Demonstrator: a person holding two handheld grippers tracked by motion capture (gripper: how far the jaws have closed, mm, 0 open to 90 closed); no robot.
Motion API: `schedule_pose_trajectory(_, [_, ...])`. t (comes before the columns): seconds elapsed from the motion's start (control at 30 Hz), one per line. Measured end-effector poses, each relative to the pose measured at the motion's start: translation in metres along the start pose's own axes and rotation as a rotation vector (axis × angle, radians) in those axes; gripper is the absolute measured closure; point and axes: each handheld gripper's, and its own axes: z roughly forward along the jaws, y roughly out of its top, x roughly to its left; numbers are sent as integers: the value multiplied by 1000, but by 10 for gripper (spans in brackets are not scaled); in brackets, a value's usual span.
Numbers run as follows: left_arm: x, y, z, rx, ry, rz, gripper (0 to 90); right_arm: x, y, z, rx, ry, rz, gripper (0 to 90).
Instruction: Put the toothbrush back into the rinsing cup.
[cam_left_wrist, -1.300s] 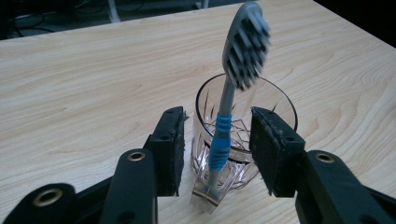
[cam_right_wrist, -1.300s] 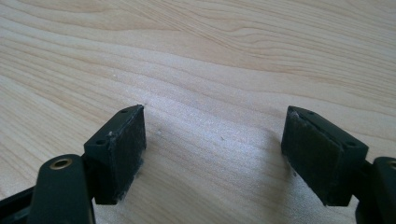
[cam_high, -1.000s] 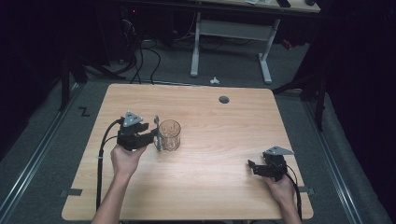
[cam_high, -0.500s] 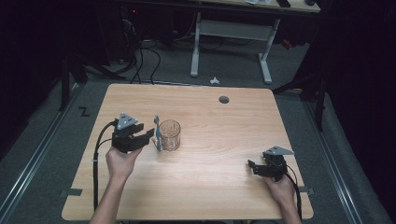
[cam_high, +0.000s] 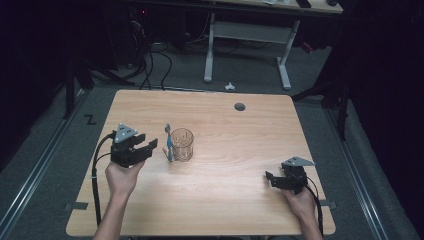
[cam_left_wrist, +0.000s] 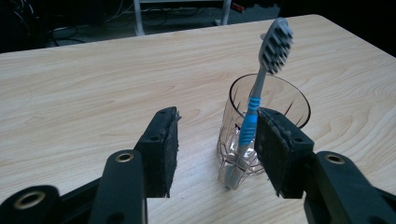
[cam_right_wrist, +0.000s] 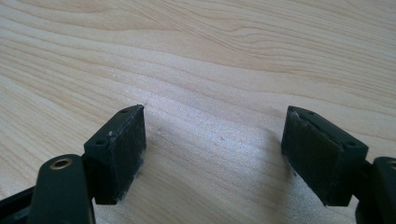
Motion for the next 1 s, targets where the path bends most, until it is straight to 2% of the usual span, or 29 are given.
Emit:
schedule_pose_trajectory(0.4, [6, -7, -10, -19, 14, -28, 491, 0, 0, 0, 0, 0, 0, 221])
schedule_pose_trajectory(1.0, [14, -23, -18, -12, 37, -65, 482, 0, 0, 0, 0, 0, 0, 221])
